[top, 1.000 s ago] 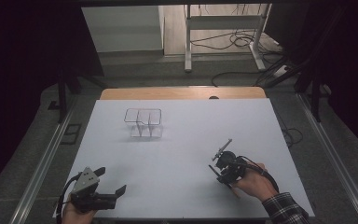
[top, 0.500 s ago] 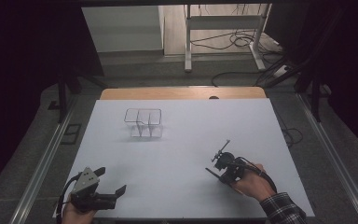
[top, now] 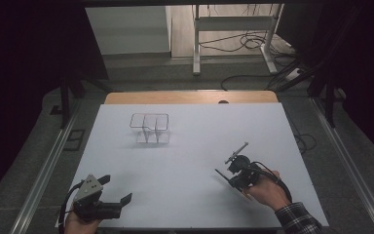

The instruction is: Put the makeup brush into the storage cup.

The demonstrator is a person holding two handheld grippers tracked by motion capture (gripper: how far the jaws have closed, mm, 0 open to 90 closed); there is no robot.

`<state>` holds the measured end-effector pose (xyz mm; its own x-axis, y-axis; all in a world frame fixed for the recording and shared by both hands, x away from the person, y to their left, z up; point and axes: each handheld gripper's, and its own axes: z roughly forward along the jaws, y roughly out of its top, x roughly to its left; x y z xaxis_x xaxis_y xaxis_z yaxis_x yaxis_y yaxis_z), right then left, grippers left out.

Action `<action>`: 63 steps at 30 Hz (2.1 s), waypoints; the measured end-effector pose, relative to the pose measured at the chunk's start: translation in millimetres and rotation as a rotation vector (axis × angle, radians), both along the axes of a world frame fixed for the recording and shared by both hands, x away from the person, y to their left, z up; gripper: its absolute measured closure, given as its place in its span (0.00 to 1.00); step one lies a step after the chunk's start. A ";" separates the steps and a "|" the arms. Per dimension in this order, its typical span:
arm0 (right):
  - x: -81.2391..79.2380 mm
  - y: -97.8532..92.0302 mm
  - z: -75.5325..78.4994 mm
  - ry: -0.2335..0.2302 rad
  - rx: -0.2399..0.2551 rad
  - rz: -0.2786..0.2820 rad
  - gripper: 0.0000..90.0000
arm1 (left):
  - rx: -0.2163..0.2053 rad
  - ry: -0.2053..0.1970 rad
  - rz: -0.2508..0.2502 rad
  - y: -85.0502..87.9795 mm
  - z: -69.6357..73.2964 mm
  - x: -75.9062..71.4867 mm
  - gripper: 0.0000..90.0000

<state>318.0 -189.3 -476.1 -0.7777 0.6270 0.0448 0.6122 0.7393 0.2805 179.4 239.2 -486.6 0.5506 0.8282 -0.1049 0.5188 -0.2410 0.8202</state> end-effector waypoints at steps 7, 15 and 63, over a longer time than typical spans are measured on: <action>-0.3 -3.6 8.2 -0.032 0.058 -0.004 0.93 | -0.017 -0.011 -0.016 -0.5 1.9 -0.7 0.02; -2.9 -5.3 19.1 -0.062 0.152 -0.005 0.93 | 0.013 -0.029 -0.037 -6.1 4.2 -1.5 0.03; -23.5 38.9 42.2 -0.120 0.413 0.147 0.93 | -0.106 -0.057 -0.255 -53.0 23.2 28.4 0.09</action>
